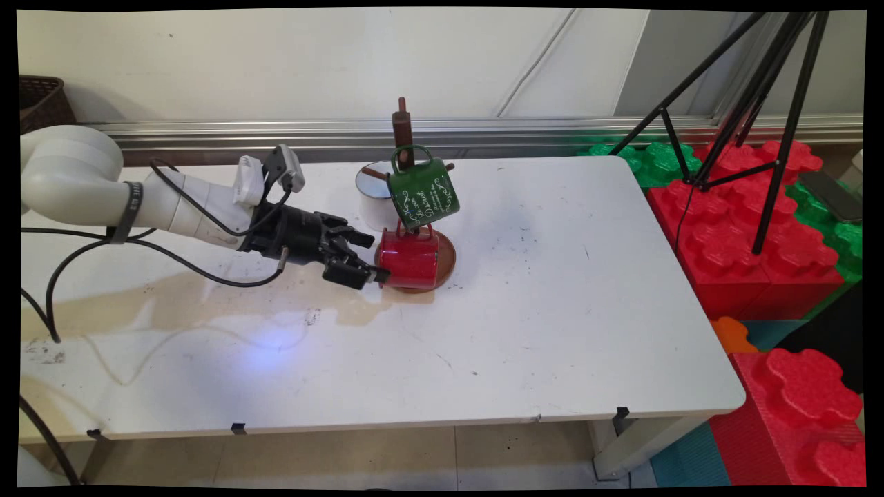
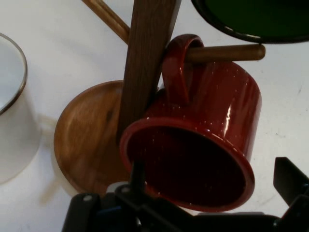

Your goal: Pick up the red mug from the rack

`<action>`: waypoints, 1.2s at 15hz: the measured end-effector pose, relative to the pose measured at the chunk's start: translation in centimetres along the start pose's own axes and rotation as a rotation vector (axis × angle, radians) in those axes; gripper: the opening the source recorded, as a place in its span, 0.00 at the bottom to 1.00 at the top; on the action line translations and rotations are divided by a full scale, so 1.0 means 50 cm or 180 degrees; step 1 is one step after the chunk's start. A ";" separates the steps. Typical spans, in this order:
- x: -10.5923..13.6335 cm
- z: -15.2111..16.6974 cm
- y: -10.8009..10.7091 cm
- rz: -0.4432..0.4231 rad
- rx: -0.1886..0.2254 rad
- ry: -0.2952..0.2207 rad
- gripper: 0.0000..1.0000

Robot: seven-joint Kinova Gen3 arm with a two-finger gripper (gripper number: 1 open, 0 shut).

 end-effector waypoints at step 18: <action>-0.004 0.009 0.008 -0.0096 0.0006 0.0095 0.00</action>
